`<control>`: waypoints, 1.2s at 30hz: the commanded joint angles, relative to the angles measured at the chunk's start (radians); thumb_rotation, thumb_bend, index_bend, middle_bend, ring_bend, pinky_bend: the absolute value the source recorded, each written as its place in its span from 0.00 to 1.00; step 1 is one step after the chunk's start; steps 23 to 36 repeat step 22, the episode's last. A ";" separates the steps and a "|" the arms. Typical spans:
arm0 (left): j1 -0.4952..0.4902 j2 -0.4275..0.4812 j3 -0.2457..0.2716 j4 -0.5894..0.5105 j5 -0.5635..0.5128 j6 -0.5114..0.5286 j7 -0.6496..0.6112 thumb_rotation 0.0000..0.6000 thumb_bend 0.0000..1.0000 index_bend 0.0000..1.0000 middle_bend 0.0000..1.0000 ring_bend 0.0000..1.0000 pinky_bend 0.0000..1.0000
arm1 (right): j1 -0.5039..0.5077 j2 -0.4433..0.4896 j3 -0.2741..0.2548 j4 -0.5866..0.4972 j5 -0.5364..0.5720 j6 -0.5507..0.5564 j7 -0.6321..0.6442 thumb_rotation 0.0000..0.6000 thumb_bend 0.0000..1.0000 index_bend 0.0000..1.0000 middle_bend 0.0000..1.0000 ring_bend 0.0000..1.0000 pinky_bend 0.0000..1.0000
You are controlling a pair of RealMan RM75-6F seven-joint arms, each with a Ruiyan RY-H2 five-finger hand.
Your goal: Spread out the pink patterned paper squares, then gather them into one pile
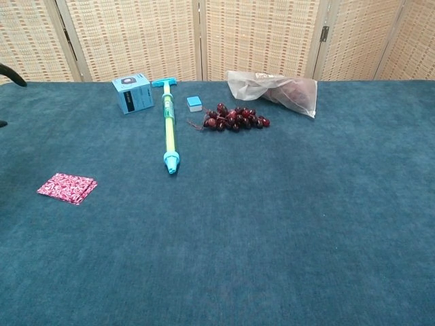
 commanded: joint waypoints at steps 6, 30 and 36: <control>0.187 0.067 0.011 -0.154 0.030 0.267 0.146 1.00 0.34 0.26 0.37 0.26 0.38 | 0.049 -0.001 -0.017 0.029 -0.030 -0.073 0.053 1.00 0.26 0.00 0.25 0.19 0.22; 0.368 0.100 0.097 -0.332 0.119 0.423 0.316 1.00 0.34 0.25 0.35 0.23 0.28 | 0.029 -0.043 -0.020 0.017 -0.035 -0.009 0.014 1.00 0.25 0.00 0.24 0.17 0.22; 0.368 0.100 0.097 -0.332 0.119 0.423 0.316 1.00 0.34 0.25 0.35 0.23 0.28 | 0.029 -0.043 -0.020 0.017 -0.035 -0.009 0.014 1.00 0.25 0.00 0.24 0.17 0.22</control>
